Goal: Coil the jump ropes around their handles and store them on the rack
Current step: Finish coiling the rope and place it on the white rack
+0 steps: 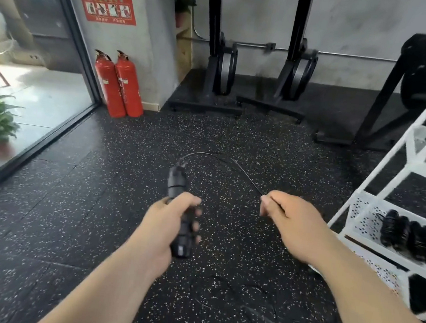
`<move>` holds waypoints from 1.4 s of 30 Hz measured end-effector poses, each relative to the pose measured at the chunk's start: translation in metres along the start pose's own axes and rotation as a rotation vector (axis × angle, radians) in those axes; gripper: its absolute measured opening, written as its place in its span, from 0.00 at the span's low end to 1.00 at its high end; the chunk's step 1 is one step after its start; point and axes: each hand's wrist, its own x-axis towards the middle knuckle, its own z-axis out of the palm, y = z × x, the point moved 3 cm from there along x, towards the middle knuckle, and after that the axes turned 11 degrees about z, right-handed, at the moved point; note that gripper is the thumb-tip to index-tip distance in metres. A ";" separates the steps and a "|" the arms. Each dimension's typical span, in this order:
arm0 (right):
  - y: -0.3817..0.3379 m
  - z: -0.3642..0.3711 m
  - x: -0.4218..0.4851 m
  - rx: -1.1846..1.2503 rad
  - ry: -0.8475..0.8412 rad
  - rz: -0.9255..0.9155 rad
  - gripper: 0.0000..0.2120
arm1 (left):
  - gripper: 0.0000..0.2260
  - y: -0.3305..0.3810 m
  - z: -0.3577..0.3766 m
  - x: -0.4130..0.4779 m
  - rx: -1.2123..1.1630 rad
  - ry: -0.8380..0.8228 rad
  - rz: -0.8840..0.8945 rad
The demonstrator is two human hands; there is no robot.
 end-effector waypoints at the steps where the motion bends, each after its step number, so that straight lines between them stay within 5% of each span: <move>1: -0.004 0.008 0.001 -0.011 0.007 0.007 0.18 | 0.18 -0.005 0.011 -0.008 -0.020 -0.069 -0.022; 7: -0.031 0.059 -0.004 -0.123 -0.195 -0.054 0.11 | 0.11 -0.027 0.045 -0.021 -0.165 -0.256 -0.061; 13: -0.010 0.017 0.003 -0.034 -0.229 -0.051 0.14 | 0.30 0.019 0.003 0.018 -0.376 -0.035 0.069; 17: 0.004 -0.002 0.009 0.050 -0.064 -0.060 0.15 | 0.19 0.030 -0.014 0.028 -0.525 0.023 0.079; 24: -0.011 0.033 0.002 0.013 0.012 -0.066 0.15 | 0.22 -0.025 0.053 -0.017 -0.354 -0.309 -0.129; 31: -0.003 0.017 0.008 0.046 -0.105 -0.046 0.16 | 0.27 -0.006 0.039 0.009 -0.439 -0.208 -0.018; 36: 0.012 0.001 0.016 0.113 -0.038 -0.018 0.18 | 0.25 0.013 0.009 0.029 -0.570 -0.076 0.056; 42: -0.007 0.026 0.011 0.072 0.034 -0.033 0.16 | 0.25 -0.026 0.059 -0.011 -0.344 -0.344 -0.095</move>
